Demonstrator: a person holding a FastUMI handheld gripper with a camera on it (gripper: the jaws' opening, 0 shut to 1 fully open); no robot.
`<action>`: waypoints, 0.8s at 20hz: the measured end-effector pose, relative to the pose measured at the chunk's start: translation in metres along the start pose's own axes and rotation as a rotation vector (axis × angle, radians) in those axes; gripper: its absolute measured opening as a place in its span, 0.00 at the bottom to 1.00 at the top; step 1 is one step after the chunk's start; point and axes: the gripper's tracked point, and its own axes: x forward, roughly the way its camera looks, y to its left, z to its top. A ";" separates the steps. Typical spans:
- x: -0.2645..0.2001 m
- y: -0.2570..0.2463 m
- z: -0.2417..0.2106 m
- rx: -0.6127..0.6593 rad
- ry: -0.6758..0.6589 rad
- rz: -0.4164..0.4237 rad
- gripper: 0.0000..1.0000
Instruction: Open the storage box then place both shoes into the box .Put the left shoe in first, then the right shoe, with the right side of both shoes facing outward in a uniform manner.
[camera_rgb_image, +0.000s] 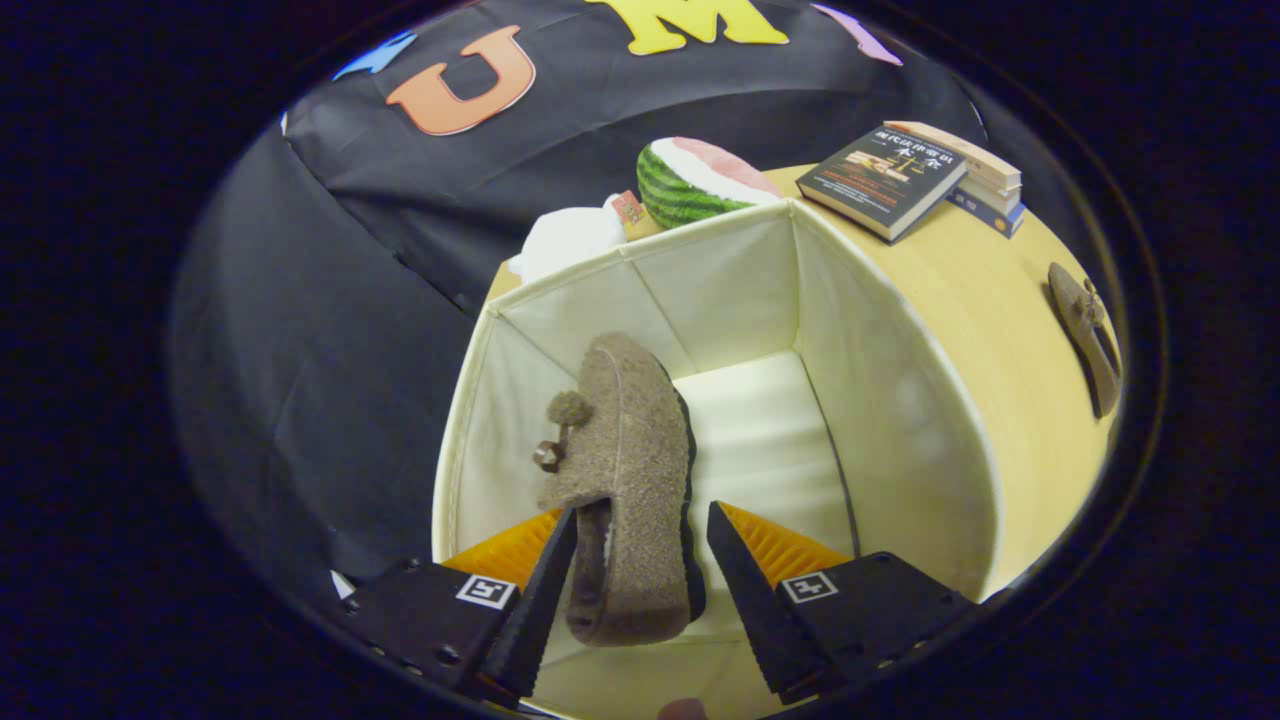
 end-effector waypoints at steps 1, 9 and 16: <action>-0.006 0.003 0.006 -0.016 -0.018 0.008 0.85; -0.110 -0.025 0.070 -0.281 -0.250 0.066 0.95; -0.198 -0.138 0.131 -0.391 -0.433 0.030 0.96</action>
